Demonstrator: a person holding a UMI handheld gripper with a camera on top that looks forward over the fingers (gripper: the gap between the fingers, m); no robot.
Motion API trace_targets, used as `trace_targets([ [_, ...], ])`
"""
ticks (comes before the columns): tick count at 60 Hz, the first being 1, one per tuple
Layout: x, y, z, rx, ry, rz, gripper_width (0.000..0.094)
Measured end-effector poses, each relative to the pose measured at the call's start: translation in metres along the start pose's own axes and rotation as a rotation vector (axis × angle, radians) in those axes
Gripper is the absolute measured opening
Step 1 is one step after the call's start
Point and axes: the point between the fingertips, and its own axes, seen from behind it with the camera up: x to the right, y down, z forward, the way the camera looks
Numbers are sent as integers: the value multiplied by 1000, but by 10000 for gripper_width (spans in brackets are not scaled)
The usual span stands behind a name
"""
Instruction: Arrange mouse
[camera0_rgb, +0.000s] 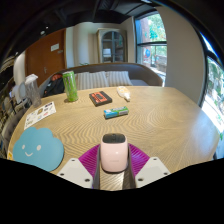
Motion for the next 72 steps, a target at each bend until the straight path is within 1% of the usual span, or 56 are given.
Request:
trace_targets([
  [3,-2,-3,-8,17,27,-15,391],
  [5,-11,-10,-18,43,22,-26,376],
  [10,-56,-36,-52,120,-26,-38,367],
  [17,-139,-85,-106,291,-82,-62,367],
  [19,-163,-90,-115,318,-96,-52,366],
  [21,-189,-89,-118,327,-125,-50,366],
  [23,-221,-81,-122,325,-155,-58,365],
  [26,-252,-69,-108,288,-196,-62,366],
  [29,-273,-47,-91,243,-212,-79,365],
  [30,-284,-33,-85,231,-212,-85,366],
  [31,-288,-32,-85,210,-207,-90,366],
  [39,-294,11,-47,94,-181,-99,367],
  [43,-295,27,-45,48,-177,-105,366],
  [47,-293,37,-37,17,-170,-119,369],
  [48,-293,35,-37,37,-170,-125,368],
  [49,-291,37,-37,28,-169,-133,371],
  [50,-291,38,-37,25,-168,-134,403],
  [53,-291,39,-38,14,-165,-123,461],
  [59,-291,39,-39,-4,-182,-141,546],
  [60,-292,39,-40,-3,-190,-148,582],
  [61,-292,39,-42,0,-199,-154,643],
  [62,-293,38,-44,6,-208,-161,727],
  [63,-293,36,-47,16,-219,-168,862],
  [64,-293,35,-49,29,-225,-176,866],
  [66,-294,30,-56,57,-252,-194,828],
  [69,-290,28,-67,83,-274,-214,849],
  [72,-282,29,-79,91,-284,-213,847],
])
